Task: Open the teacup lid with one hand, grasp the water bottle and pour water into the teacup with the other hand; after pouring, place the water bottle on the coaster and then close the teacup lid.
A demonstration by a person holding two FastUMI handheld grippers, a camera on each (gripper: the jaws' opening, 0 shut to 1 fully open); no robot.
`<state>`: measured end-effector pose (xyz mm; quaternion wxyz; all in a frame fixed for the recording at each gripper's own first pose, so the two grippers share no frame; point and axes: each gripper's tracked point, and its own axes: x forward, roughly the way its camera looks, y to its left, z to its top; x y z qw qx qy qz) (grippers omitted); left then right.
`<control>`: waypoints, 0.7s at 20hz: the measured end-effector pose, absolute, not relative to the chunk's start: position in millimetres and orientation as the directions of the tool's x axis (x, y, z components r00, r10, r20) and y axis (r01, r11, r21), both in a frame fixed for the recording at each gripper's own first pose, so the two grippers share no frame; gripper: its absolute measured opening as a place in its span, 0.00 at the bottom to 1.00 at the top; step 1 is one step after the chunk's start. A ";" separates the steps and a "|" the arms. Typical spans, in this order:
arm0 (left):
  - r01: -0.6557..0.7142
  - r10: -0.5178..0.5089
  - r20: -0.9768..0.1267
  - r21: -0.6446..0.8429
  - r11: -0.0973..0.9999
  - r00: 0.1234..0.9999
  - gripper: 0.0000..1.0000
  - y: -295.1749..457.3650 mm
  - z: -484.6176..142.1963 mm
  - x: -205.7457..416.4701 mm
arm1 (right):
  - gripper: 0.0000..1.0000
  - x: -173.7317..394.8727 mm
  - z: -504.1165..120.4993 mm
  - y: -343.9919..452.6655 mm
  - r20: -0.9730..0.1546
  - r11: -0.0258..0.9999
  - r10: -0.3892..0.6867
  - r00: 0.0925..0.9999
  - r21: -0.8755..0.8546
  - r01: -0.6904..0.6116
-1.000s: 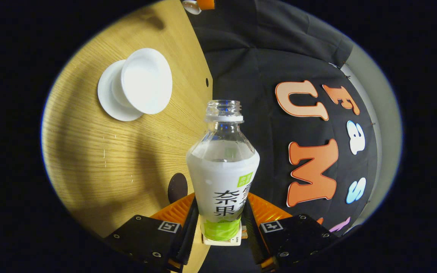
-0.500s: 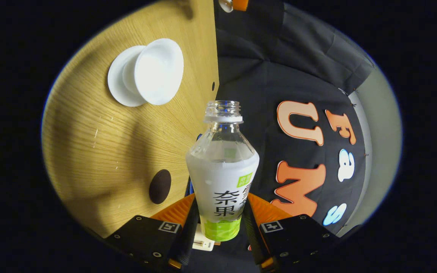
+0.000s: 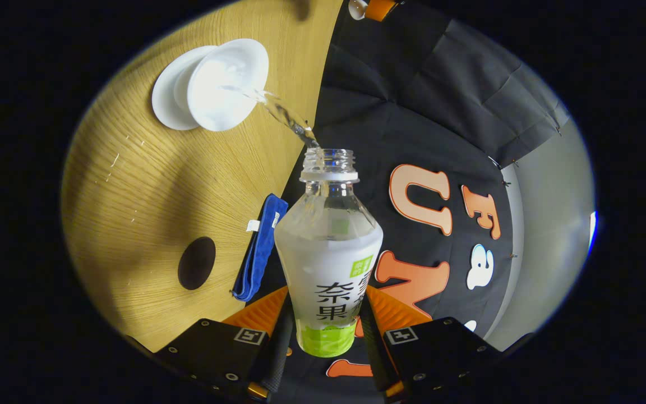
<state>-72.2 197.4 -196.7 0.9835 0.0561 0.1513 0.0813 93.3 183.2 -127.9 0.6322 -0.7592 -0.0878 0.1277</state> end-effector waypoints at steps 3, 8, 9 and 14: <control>-0.140 0.174 -0.290 0.133 0.981 0.941 0.30 196.9 -197.6 -70.9 | 0.63 97.5 -112.8 185.7 -0.033 -0.194 0.308 0.951 -0.981 0.029; -0.133 0.166 -0.293 0.131 0.982 0.941 0.29 195.4 -199.9 -69.9 | 0.66 101.8 -90.0 189.1 0.043 -0.224 0.338 0.940 -0.967 0.125; -0.134 0.167 -0.294 0.131 0.982 0.941 0.30 196.3 -200.2 -69.2 | 0.66 103.2 -86.4 189.2 0.055 -0.229 0.343 0.938 -0.963 0.140; -0.129 0.163 -0.301 0.128 0.983 0.940 0.30 194.3 -203.3 -68.6 | 0.63 95.7 -79.9 198.1 0.091 -0.244 0.388 0.917 -0.949 0.198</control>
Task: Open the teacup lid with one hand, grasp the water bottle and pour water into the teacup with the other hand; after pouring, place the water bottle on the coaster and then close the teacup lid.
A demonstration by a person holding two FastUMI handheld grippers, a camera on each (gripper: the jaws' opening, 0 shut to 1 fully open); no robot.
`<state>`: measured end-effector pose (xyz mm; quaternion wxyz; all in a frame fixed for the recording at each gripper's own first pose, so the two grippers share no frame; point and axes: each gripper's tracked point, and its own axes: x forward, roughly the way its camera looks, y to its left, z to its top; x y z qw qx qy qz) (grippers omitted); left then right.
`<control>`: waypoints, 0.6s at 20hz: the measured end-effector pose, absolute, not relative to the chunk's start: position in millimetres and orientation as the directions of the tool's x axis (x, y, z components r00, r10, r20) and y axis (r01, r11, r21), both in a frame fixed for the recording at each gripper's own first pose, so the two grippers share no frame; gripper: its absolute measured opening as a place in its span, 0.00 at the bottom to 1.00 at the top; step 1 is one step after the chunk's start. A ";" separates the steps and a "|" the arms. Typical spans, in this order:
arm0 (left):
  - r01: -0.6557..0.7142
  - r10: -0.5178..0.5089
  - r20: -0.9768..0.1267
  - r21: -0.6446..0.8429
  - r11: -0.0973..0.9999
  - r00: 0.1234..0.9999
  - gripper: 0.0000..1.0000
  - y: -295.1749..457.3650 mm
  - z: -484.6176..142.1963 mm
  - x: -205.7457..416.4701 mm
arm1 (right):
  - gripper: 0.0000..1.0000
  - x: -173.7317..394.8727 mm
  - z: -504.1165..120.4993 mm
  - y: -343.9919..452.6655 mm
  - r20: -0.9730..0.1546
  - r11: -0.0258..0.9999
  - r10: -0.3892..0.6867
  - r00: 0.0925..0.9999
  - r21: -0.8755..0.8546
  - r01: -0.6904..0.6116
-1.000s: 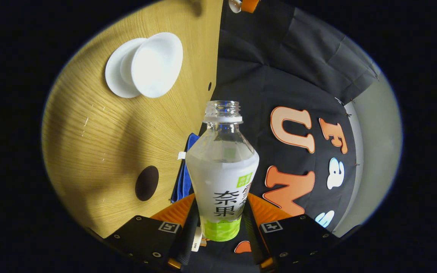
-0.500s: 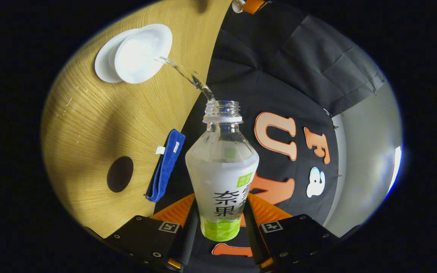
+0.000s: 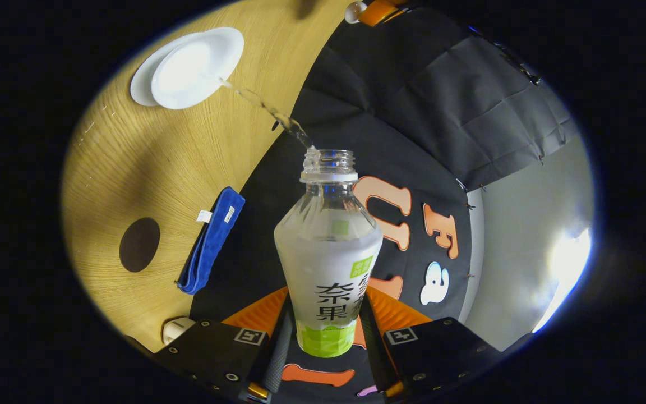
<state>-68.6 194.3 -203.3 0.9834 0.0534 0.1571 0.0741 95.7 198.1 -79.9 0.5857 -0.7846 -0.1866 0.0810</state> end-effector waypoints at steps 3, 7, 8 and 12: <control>-0.131 0.165 -0.303 0.129 0.983 0.938 0.30 195.0 -204.0 -67.7 | 0.59 96.4 -86.9 207.7 0.074 -0.265 0.413 0.908 -0.944 0.197; -0.127 0.163 -0.311 0.132 0.983 0.936 0.30 193.9 -207.5 -67.9 | 0.63 85.9 -99.7 223.2 0.066 -0.282 0.462 0.885 -0.935 0.217; -0.125 0.161 -0.313 0.131 0.983 0.936 0.30 193.5 -208.1 -67.9 | 0.59 83.8 -102.5 225.1 0.061 -0.286 0.466 0.883 -0.934 0.215; -0.124 0.159 -0.314 0.129 0.984 0.936 0.30 192.7 -209.3 -67.7 | 0.63 79.4 -111.6 234.9 0.043 -0.298 0.490 0.871 -0.930 0.214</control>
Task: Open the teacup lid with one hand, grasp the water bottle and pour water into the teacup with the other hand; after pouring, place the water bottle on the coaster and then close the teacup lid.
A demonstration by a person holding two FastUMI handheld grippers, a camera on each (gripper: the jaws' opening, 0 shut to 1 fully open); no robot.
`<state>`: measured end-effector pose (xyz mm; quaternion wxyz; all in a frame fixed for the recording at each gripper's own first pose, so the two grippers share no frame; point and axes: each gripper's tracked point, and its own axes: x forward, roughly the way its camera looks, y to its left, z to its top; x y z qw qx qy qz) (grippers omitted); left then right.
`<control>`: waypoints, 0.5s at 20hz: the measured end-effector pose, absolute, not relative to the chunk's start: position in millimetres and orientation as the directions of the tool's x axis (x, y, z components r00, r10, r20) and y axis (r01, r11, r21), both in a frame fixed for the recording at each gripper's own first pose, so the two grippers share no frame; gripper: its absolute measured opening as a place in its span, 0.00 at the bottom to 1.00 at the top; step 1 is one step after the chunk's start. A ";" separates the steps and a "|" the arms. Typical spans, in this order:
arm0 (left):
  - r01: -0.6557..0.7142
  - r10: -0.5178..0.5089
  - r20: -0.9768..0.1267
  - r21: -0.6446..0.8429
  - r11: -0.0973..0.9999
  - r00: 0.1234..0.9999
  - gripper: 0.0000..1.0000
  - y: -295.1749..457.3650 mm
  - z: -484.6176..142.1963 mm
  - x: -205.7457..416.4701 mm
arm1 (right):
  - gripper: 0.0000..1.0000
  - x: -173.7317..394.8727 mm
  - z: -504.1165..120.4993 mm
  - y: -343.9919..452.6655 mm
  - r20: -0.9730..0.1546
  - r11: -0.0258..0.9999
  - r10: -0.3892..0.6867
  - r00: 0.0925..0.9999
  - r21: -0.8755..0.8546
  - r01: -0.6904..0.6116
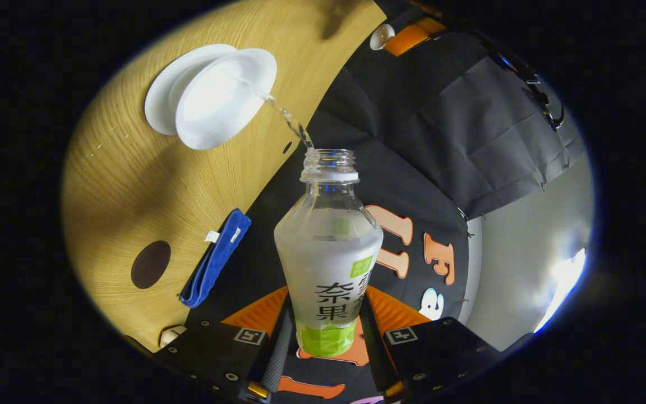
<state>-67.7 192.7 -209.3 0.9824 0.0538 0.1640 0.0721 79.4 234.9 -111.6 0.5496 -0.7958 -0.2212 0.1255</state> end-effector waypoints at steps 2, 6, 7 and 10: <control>-0.129 0.164 -0.318 0.129 0.983 0.934 0.30 195.3 -211.1 -68.0 | 0.63 76.6 -112.0 237.9 0.048 -0.305 0.501 0.864 -0.924 0.228; -0.132 0.164 -0.321 0.118 0.984 0.933 0.30 196.0 -213.9 -67.0 | 0.63 77.5 -114.0 238.7 0.044 -0.308 0.505 0.862 -0.924 0.227; -0.131 0.162 -0.320 0.116 0.985 0.933 0.30 195.4 -213.1 -67.2 | 0.63 77.4 -115.9 238.3 0.029 -0.306 0.500 0.866 -0.929 0.207; -0.127 0.156 -0.315 0.110 0.986 0.936 0.30 192.8 -211.7 -65.3 | 0.63 77.0 -139.4 240.9 -0.032 -0.249 0.485 0.874 -0.963 0.103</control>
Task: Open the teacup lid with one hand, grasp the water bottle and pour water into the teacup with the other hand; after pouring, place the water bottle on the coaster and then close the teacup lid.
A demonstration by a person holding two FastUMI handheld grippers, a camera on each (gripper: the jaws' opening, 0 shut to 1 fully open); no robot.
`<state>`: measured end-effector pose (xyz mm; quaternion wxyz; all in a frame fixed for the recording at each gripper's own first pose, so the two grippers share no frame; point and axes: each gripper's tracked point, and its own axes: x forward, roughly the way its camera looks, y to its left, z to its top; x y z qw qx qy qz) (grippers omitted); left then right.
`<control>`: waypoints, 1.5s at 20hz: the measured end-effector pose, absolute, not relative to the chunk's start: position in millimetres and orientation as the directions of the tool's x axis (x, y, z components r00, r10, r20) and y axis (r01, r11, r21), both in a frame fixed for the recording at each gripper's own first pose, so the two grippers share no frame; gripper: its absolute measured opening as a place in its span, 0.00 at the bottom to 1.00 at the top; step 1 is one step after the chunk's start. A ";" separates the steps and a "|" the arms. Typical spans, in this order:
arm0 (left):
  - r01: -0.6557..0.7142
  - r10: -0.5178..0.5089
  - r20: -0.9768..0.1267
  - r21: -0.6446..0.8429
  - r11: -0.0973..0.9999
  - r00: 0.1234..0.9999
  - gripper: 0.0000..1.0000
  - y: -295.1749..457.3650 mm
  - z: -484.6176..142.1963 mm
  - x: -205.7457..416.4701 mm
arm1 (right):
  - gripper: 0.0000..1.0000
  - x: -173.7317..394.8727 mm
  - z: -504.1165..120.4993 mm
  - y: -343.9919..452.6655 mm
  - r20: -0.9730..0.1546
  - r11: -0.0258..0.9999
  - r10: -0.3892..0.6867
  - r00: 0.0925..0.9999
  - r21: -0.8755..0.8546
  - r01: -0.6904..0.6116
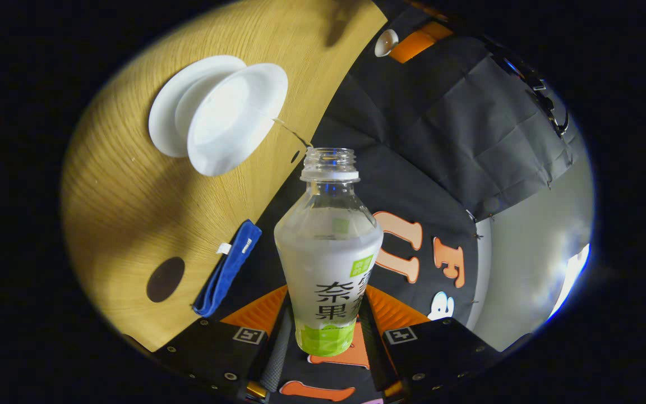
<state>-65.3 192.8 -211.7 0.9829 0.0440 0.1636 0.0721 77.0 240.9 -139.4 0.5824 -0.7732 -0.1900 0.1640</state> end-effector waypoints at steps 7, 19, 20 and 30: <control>-0.131 0.148 -0.313 0.074 0.989 0.938 0.30 187.8 -210.3 -64.4 | 0.63 71.2 -173.7 232.3 -0.187 -0.047 0.429 0.884 -0.982 -0.185; -0.076 0.086 -0.262 0.049 0.996 0.961 0.30 150.1 -180.4 -56.7 | 0.63 120.8 -85.6 168.0 -0.045 0.573 0.269 0.962 -0.795 -0.198; -0.070 0.079 -0.257 0.046 0.997 0.963 0.30 146.0 -178.0 -55.7 | 0.63 124.3 -81.8 163.8 -0.048 0.622 0.267 0.962 -0.754 -0.211; -0.051 0.062 -0.266 0.048 0.998 0.962 0.30 126.5 -177.2 -58.0 | 0.63 172.9 -101.0 140.4 -0.190 0.904 0.234 0.954 -0.320 -0.285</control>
